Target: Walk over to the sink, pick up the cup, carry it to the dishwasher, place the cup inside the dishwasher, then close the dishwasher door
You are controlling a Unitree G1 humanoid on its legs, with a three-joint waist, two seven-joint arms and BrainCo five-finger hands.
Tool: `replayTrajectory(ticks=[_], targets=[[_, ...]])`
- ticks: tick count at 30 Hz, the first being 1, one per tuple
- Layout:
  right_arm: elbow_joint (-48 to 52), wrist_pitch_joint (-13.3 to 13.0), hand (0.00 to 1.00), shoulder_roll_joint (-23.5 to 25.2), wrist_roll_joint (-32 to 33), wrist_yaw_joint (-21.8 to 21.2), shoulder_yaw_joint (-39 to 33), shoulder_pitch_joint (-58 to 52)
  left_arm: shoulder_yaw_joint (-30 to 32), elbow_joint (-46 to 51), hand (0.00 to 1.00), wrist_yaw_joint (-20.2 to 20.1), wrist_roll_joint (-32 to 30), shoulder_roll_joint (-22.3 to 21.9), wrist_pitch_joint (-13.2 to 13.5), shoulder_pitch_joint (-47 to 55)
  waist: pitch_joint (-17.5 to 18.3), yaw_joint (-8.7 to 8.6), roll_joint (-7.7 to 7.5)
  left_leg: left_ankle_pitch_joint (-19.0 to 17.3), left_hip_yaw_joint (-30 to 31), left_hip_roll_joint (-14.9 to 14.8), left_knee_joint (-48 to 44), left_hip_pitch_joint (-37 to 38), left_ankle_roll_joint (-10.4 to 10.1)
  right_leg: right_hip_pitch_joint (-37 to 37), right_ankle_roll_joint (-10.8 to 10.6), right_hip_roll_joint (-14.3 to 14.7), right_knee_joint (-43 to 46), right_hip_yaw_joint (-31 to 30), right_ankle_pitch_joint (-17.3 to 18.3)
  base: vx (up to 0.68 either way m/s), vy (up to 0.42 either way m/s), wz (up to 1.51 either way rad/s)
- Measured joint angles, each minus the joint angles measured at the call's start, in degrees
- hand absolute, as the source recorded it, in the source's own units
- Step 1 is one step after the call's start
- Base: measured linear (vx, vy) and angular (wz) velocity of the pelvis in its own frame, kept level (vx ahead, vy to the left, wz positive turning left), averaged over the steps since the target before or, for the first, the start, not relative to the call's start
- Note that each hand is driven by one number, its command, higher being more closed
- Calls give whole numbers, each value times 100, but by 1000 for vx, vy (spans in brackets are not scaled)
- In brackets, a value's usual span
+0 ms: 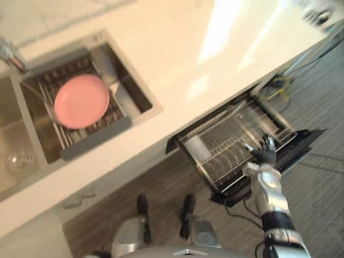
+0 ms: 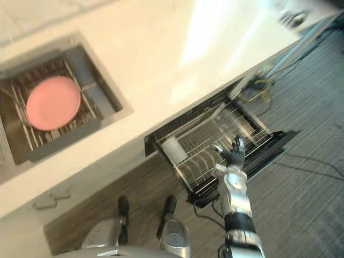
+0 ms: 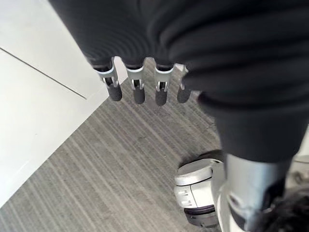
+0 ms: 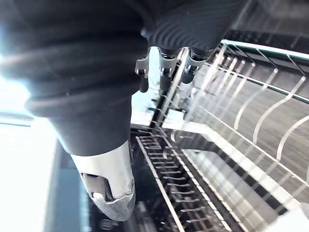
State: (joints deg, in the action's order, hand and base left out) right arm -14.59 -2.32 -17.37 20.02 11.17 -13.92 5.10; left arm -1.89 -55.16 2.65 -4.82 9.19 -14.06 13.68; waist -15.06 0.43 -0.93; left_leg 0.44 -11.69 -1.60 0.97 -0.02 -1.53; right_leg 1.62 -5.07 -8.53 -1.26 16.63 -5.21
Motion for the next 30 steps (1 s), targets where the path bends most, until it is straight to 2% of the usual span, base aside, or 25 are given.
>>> replayTrajectory(ticks=[1, 2, 3, 5, 8, 9, 12, 14, 15, 16, 17, 18, 19, 20, 22, 23, 25, 26, 28, 29, 30], targets=[[260, -1, 0, 34, 5, -45, -46, -82, 29, -10, 0, 14, -8, -26, -8, 68, 75, -36, 5, -72, -47, -19, -67, 31, 2, -44, -1, 7, -3, -26, 16, 94, -24, -37], [921, -88, 0, 132, 204, -323, -101, -223, 207, -70, 0, 73, -45, -119, -25, 173, 194, -128, 23, -229, -142, -70, -242, 135, -15, -183, -13, 40, -20, -90, 38, 73, -23, -33], [1164, -137, 0, 146, 298, -506, -101, -295, 244, -111, 0, 85, -46, -141, -35, 179, 244, -141, 30, -271, -173, -92, -296, 168, -31, -220, -16, 53, -25, -119, 44, 84, -29, -39], [2010, -196, 0, 305, 786, -1413, -81, -473, 523, -224, 0, 73, 37, -191, -72, 177, 393, -166, 19, -342, -248, -144, -305, 333, -75, -389, -15, 107, -117, -171, 46, 60, -29, -18], [2488, -329, 0, 500, 1099, -1957, -74, -461, 887, -293, 0, 79, 321, -257, -185, 175, 589, -165, -1, -394, -288, -175, -298, 341, -56, -418, -1, 134, -181, -160, 50, 9, -5, 2], [2618, -422, 0, 532, 1361, -2271, -69, -416, 1056, -312, 0, 73, 543, -266, -227, 176, 603, -156, -14, -397, -302, -188, -294, 392, -63, -488, 8, 141, -200, -142, 57, 32, -11, 9], [2782, -418, 0, 551, 1886, -2982, 85, -188, 1327, -457, 0, 65, 698, -342, -280, 178, 696, -134, -30, -379, -233, -189, -306, 452, -43, -633, 10, 143, -257, -25, 64, 29, -11, 14], [2781, -325, 0, 552, 2162, -3199, 302, 51, 1342, -458, 0, 87, 738, -355, -291, 168, 700, -125, -37, -373, -164, -183, -307, 489, -48, -770, 10, 131, -309, 110, 64, 25, -5, 36], [2778, -233, 0, 551, 2303, -3230, 441, 182, 1356, -460, 0, 99, 756, -354, -331, 153, 712, -135, -39, -443, -253, -204, -296, 493, -22, -874, -2, 93, -331, 311, 80, 28, 9, 85], [2776, -186, 0, 550, 2358, -3208, 499, 256, 1407, -468, 0, 129, 756, -350, -349, 133, 721, -162, -40, -509, -757, -318, -305, 506, 9, -989, -29, 22, -327, 610, 113, 25, 10, 103], [2775, -161, 0, 548, 2357, -3176, 532, 275, 1463, -466, 0, 145, 758, -358, -346, 133, 734, -159, -38, -508, -1011, -367, -329, 506, 10, -1038, -45, -31, -326, 777, 128, 50, 53, 132], [2743, -125, 0, 540, 2357, -3026, 585, 338, 1525, -462, 0, 194, 773, -394, -341, 127, 733, -178, -35, -503, -1441, -476, -502, 477, 15, -1137, -119, -128, -309, 1100, 168, 61, 97, 133], [2704, -120, 0, 540, 2354, -2821, 639, 376, 1517, -462, 0, 211, 791, -445, -327, 133, 747, -172, 18, -401, -1599, -491, -602, 431, 40, -1213, -191, -226, -249, 1313, 207, 73, 168, 124], [2703, -120, 0, 548, 2352, -2709, 681, 378, 1488, -461, 0, 212, 795, -445, -315, 145, 748, -126, 27, -333, -1567, -442, -585, 427, 58, -1236, -220, -279, -206, 1392, 226, 61, 201, 88], [2704, -118, 0, 609, 2327, -2437, 1023, 381, 1260, -459, 0, 229, 796, -441, -265, 199, 750, 40, 11, -156, -1420, -147, -178, 623, 119, -1304, -269, -504, -49, 1498, 256, 53, 208, 44], [2704, -119, 0, 627, 2313, -2399, 1074, 380, 1249, -459, 0, 239, 797, -434, -260, 258, 752, 42, 6, -105, -1372, -66, -31, 686, 135, -1302, -300, -561, 33, 1538, 279, 49, 189, 35], [2702, -119, 0, 741, 2278, -2151, 1075, 337, 1017, -452, 0, 366, 669, -350, -170, 285, 757, 30, -44, -2, -1186, 237, 395, 813, 226, -1166, -466, -879, 562, 1569, 490, 34, 188, 38], [2697, -119, 0, 761, 2278, -2095, 1060, 293, 994, -443, 0, 379, 566, -347, -128, 284, 750, 14, -58, -26, -1147, 280, 396, 804, 261, -1114, -460, -971, 780, 1568, 544, 33, 169, 44], [2687, -123, 0, 777, 2274, -1985, 1002, -31, 701, -443, 0, 448, 328, -302, 30, 288, 755, -66, -78, -99, -859, 341, 395, 813, 369, -810, -246, -1267, 1805, 1485, 603, 84, 149, 65], [2684, -125, 0, 829, 2233, -1886, 920, -284, 527, -400, 0, 495, 364, -224, 136, 286, 777, -102, -116, -139, -608, 362, 393, 824, 435, -419, 408, -1440, 2728, 1085, 564, 147, 114, 78], [2672, -128, 0, 879, 2234, -1810, 879, -404, 443, -399, 0, 565, 471, -166, 178, 289, 778, -121, -166, -175, -393, 372, 392, 847, 505, -137, 686, -1462, 3296, 641, 390, 166, 58, 84]])
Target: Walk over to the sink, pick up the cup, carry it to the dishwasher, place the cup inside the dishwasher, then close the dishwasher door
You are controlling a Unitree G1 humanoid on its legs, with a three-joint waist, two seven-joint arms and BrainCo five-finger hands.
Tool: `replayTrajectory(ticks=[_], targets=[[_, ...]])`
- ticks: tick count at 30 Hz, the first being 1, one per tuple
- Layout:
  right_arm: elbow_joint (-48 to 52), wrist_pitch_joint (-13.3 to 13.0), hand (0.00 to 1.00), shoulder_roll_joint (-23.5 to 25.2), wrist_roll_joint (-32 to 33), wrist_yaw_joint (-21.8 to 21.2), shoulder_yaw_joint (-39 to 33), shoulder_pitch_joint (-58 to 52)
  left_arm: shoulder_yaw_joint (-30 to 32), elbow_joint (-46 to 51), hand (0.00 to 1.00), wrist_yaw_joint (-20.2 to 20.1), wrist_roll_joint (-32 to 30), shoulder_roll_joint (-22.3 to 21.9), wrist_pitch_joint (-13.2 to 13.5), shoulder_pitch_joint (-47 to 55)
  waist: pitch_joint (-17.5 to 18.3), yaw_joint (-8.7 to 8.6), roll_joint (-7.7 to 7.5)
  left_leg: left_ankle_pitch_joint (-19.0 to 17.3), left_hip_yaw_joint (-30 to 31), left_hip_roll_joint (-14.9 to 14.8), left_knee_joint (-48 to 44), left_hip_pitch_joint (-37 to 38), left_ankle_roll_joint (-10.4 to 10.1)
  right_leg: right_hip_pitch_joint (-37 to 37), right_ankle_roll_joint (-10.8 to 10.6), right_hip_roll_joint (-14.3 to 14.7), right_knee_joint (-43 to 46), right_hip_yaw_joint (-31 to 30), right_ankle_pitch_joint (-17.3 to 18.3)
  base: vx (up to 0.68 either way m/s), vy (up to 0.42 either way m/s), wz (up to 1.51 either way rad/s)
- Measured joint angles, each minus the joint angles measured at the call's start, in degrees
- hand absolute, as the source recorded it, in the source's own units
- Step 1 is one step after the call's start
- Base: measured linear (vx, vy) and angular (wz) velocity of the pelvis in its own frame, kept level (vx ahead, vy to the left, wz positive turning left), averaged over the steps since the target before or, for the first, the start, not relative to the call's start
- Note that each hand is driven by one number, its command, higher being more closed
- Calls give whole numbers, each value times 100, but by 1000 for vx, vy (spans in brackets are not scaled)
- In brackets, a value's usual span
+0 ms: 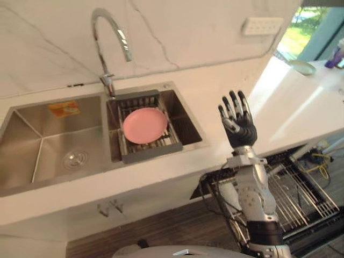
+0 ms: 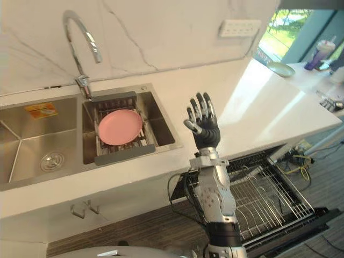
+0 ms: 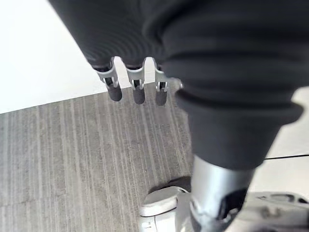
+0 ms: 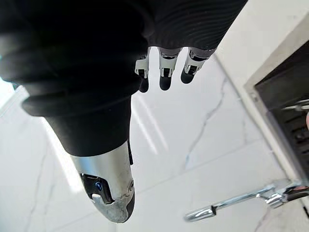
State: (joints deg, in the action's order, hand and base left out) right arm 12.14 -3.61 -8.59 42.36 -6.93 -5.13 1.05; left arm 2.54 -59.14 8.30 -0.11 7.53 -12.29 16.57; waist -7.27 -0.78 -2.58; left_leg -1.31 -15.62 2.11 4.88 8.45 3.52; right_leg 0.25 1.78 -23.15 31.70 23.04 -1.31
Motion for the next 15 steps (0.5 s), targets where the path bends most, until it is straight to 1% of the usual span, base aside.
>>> replayTrajectory(ticks=[1, 2, 3, 4, 5, 6, 7, 8, 9, 10, 11, 14, 15], targets=[[-43, -12, 0, 71, 2, 22, -28, -128, -48, 3, 0, 74, 190, 54, 2, -19, -16, -48, -7, -20, 259, -22, -27, 36, 60, 272, -261, 146, 333, -501, 258, 235, -18, 96], [-74, -13, 0, 160, 3, 115, -40, -265, -50, 11, 0, 106, 437, 178, 3, -47, 22, -109, -112, -19, 578, -148, -34, 46, 72, 430, -472, 584, 341, -905, 776, 177, -37, 84], [-74, -13, 0, 163, 3, 128, -47, -280, -41, -2, 0, 129, 475, 185, 2, -45, 25, -113, -119, -19, 633, -169, -34, 51, 72, 453, -498, 664, 275, -981, 851, 154, -41, 77], [-64, -26, 0, 167, 3, 142, -101, -309, -33, -6, 0, 177, 523, 205, 3, -43, 46, -110, -152, -21, 758, -207, -34, 57, 68, 528, -556, 893, 23, -1123, 982, 115, -31, 66], [-32, -77, 0, 172, 4, 151, -239, -319, -20, -7, 0, 255, 498, 214, 39, -57, 73, -116, -201, 28, 768, -229, -35, 11, -13, 609, -630, 1190, -556, -1321, 985, 120, -36, 74], [2, -126, 0, 173, 5, 171, -279, -335, -17, -6, 0, 271, 492, 219, 78, -53, 81, -129, -227, 63, 769, -200, -36, 25, -64, 610, -641, 1250, -835, -1355, 865, 148, -57, 80], [57, -190, 0, 175, 8, 199, -331, -370, -17, 0, 0, 305, 466, 247, 151, -47, 128, -143, -360, 61, 799, -61, -37, 64, -74, 612, -675, 1301, -1354, -1356, 175, 101, -64, 48], [55, -194, 0, 174, 11, 200, -346, -362, -13, 5, 0, 326, 452, 282, 172, -43, 145, -115, -451, 61, 804, 29, -39, 99, -65, 616, -695, 1302, -1560, -1351, -96, 222, -140, 19], [53, -189, 0, 138, 19, 200, -432, -341, 24, 29, 0, 402, 452, 256, 175, -65, 162, 11, -409, 5, 779, 22, -40, 142, -123, 458, -719, 1297, -1797, -1374, 5, 194, -123, -10], [54, -206, 0, 127, 63, 205, -506, -278, 69, 84, 0, 424, 452, 192, 171, -95, 160, -9, -393, -26, 781, -14, -40, 92, -162, 366, -715, 1362, -2101, -1370, -3, 181, -98, -18], [54, -221, 0, 122, 77, 205, -538, -254, 109, 108, 0, 422, 452, 193, 161, -89, 172, -12, -415, -39, 769, -26, -40, 56, -182, 364, -715, 1381, -2213, -1361, -9, 152, -49, -14], [42, -222, 0, 108, 146, 223, -753, -225, 197, 223, 0, 395, 410, 143, 100, -227, 88, -63, -294, -104, 689, -147, -40, 61, -271, 269, -689, 1532, -2536, -1355, -97, 131, -57, -14], [45, -111, 0, 104, 233, 212, -844, -329, 184, 227, 0, 396, 219, 60, 66, -245, 38, -164, -105, -488, 481, -227, -431, 164, -312, -217, -718, 1651, -3043, -1435, -148, 0, 0, 0]])
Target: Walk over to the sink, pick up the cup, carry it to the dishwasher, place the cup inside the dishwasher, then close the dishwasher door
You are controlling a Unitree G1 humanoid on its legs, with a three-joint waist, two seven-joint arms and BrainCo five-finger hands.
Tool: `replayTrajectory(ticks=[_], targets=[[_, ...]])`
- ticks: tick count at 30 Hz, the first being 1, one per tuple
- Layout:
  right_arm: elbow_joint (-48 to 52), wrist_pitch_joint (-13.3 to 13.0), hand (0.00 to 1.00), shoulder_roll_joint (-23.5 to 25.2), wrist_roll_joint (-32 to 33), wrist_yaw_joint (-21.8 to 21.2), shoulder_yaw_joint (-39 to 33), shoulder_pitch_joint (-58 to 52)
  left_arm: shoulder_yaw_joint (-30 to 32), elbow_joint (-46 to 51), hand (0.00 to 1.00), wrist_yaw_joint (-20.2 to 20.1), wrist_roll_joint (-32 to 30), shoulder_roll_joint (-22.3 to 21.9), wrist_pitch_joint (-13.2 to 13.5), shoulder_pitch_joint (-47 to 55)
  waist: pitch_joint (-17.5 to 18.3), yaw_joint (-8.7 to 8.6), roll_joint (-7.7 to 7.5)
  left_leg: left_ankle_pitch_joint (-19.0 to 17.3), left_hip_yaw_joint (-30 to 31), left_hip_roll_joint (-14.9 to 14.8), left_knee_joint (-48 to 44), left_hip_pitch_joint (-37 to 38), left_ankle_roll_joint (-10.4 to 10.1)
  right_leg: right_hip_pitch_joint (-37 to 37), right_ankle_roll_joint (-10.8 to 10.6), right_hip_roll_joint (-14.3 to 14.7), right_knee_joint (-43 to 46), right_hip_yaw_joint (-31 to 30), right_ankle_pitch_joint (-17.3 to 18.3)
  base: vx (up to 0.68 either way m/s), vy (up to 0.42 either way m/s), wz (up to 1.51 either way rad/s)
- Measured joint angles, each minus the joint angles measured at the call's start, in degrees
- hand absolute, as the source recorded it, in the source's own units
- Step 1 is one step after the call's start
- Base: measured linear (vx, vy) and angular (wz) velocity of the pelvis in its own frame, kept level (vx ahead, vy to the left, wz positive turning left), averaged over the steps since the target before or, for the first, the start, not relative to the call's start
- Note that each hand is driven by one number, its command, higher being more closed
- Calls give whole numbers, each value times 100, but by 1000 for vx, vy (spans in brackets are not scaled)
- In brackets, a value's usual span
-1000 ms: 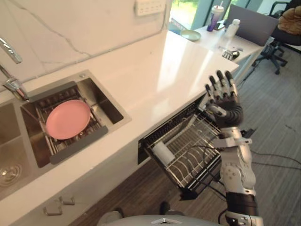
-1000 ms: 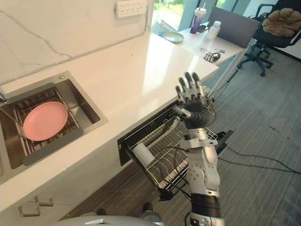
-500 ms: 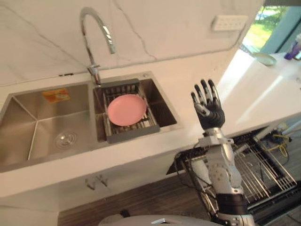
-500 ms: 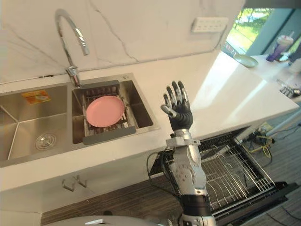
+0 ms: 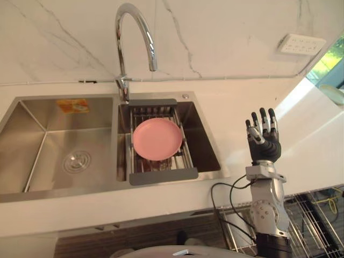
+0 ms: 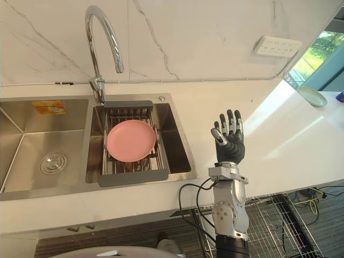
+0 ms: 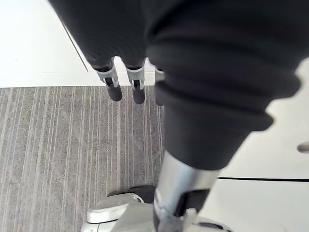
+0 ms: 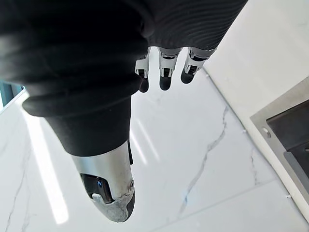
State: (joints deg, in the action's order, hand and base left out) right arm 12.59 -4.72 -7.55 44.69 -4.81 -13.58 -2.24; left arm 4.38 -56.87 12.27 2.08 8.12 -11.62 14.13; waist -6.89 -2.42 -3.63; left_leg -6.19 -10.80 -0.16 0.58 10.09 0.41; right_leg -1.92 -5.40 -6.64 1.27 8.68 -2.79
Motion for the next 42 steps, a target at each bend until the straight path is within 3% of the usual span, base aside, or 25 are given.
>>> replayTrajectory(ticks=[6, 10, 12, 18, 19, 21, 24, 28, 34, 36, 42], targets=[[0, 0, 0, -1, 0, 1, 5, 1, -1, 1, 0, -4, -9, 3, -22, -4, 2, 33, 1, 0, 32, 0, -11, -10, 0, -5, 0, -4, 0, 14, 0, 0, 0, 1], [-17, 9, 0, -207, 2, 23, 271, 152, -40, 10, 0, -49, -281, 31, -275, -139, 22, 87, 3, -9, 170, -11, -159, -138, -15, -43, -3, -17, -75, 162, -29, -21, -11, 18], [-69, 156, 0, -307, -41, 17, 526, 437, -104, 17, 0, -44, -447, 30, -393, -237, 26, 111, 13, -19, 267, -33, -271, -207, -31, -131, 13, -1, -233, 285, -112, -36, -32, 20], [-908, 614, 0, -698, -1826, -357, 1276, 970, -440, 205, 0, -279, -1170, -11, -1020, -220, 69, 327, 150, -46, 412, -108, -485, -335, -98, -312, 72, 85, -591, 433, -318, -68, -47, 14], [-908, 619, 0, -703, -1844, -363, 1286, 974, -449, 206, 0, -283, -1173, -12, -1025, -219, 71, 327, 154, -44, 412, -110, -485, -335, -101, -311, 73, 86, -591, 431, -319, -78, -37, -9], [-909, 748, 0, -949, -2624, -597, 1475, 981, -455, 200, 0, -297, -1248, -20, -1085, -204, 79, 327, 171, -28, 348, -158, -470, -330, -138, -275, 111, 134, -598, 373, -347, -76, -34, -13], [-914, 740, 0, -1281, -3581, -954, 1804, 1128, -457, 198, 0, -314, -1363, -15, -1086, -234, 79, 269, 178, -7, 264, -175, -440, -385, -153, -162, 149, 165, -630, 278, -407, -98, -24, -23], [-938, 727, 0, -1553, -4290, -1276, 2178, 1389, -467, 174, 0, -338, -1370, 2, -1086, -405, 79, 239, 177, 48, 209, -191, -354, -395, -167, -94, 175, 190, -633, 231, -436, -69, -17, -8], [-1149, 480, 0, -1784, -5692, -1522, 2747, 1734, -478, 159, 0, -444, -1371, 41, -1087, -468, 74, 290, 160, 184, 205, -214, -229, -391, -184, -24, 200, 214, -635, 261, -478, -14, -5, 2], [-1149, 440, 0, -1793, -5890, -1520, 2800, 1736, -476, 159, 0, -482, -1371, 55, -1087, -495, 70, 295, 154, 197, 218, -212, -210, -392, -184, -22, 200, 214, -635, 272, -480, -23, 2, 5], [-1408, 12, 0, -1797, -7244, -1206, 3054, 1970, -506, 129, 0, -618, -1758, 89, -1067, -505, 39, 295, 98, 248, 240, -184, -141, -361, -178, -26, 199, 199, -636, 274, -504, -35, 8, 0]])
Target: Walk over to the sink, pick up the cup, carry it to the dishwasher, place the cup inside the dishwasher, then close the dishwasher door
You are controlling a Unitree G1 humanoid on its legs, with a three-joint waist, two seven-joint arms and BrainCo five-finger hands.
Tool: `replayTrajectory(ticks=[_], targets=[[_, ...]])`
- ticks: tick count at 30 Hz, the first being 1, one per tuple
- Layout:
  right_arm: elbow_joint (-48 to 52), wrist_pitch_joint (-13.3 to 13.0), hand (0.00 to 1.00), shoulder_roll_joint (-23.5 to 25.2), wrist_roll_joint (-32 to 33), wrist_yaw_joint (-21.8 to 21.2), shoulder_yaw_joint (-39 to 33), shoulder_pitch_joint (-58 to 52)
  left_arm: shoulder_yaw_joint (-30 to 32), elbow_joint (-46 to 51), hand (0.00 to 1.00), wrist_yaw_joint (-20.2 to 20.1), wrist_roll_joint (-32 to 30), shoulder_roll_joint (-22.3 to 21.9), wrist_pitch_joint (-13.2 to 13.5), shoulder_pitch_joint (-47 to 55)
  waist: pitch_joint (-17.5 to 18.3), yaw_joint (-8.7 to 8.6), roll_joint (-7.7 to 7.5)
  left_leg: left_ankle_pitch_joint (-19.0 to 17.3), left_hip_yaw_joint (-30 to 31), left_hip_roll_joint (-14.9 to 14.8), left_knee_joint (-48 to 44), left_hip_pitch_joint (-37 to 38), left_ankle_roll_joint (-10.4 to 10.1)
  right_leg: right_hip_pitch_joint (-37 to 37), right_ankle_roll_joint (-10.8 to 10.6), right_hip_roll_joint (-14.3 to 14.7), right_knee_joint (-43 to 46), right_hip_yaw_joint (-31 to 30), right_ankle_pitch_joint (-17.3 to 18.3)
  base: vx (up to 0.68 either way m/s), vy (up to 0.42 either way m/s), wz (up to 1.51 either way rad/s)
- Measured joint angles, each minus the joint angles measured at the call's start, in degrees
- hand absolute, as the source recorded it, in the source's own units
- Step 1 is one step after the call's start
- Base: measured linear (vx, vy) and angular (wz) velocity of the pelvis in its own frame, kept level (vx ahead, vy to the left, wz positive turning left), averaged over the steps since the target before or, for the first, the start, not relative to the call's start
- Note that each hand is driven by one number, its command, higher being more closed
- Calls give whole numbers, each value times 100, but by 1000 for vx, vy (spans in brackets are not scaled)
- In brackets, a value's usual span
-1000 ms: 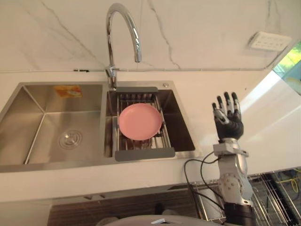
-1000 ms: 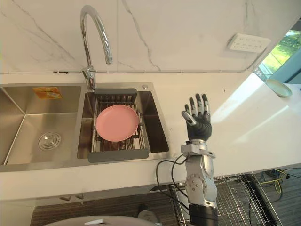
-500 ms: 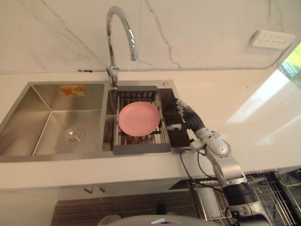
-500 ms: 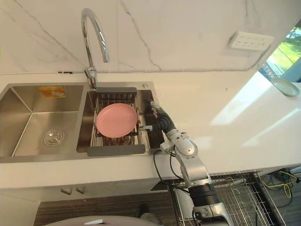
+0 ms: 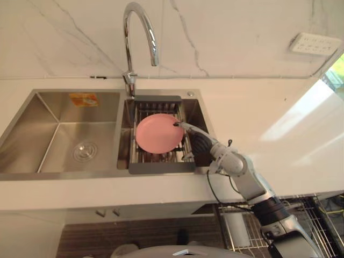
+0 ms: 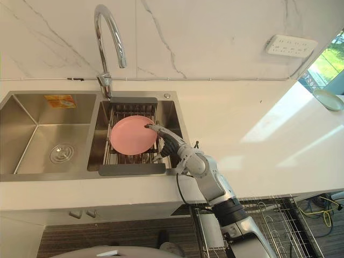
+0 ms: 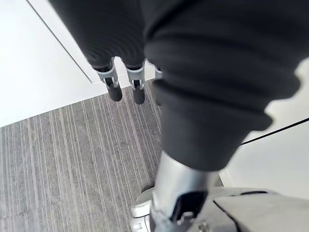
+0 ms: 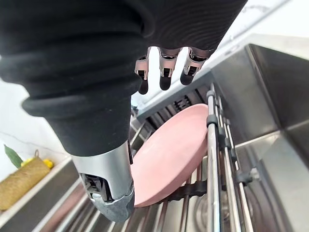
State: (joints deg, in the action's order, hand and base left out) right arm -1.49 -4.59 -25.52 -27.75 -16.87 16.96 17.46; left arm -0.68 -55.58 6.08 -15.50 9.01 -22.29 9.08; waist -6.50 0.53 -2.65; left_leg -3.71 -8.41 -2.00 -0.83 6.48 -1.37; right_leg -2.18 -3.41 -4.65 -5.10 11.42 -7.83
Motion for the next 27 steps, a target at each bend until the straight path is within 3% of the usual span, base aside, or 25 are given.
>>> replayTrajectory(ticks=[6, 12, 27], targets=[[-378, -148, 0, 8, -881, 515, 333, 157, -184, 43, 0, -2, -60, 43, -3, -45, -13, 29, -20, 24, -2, -2, 11, -4, 0, 8, 9, 0, -1, 5, -9, -44, 6, 0], [-920, -135, 0, 18, -1563, 1019, 705, 258, -225, 50, 0, -35, -166, 48, -2, -112, -52, 121, -21, 61, 56, -1, 31, -27, -3, 10, 10, -5, 0, 58, -10, -25, 3, 5], [-1591, -289, 0, 57, -2446, 1730, 991, 572, -228, 94, 0, -148, -391, 66, 116, -89, -102, 235, -60, 199, 209, 32, 206, 9, 5, -23, 8, -32, 1, 211, -8, -32, 3, 5]])
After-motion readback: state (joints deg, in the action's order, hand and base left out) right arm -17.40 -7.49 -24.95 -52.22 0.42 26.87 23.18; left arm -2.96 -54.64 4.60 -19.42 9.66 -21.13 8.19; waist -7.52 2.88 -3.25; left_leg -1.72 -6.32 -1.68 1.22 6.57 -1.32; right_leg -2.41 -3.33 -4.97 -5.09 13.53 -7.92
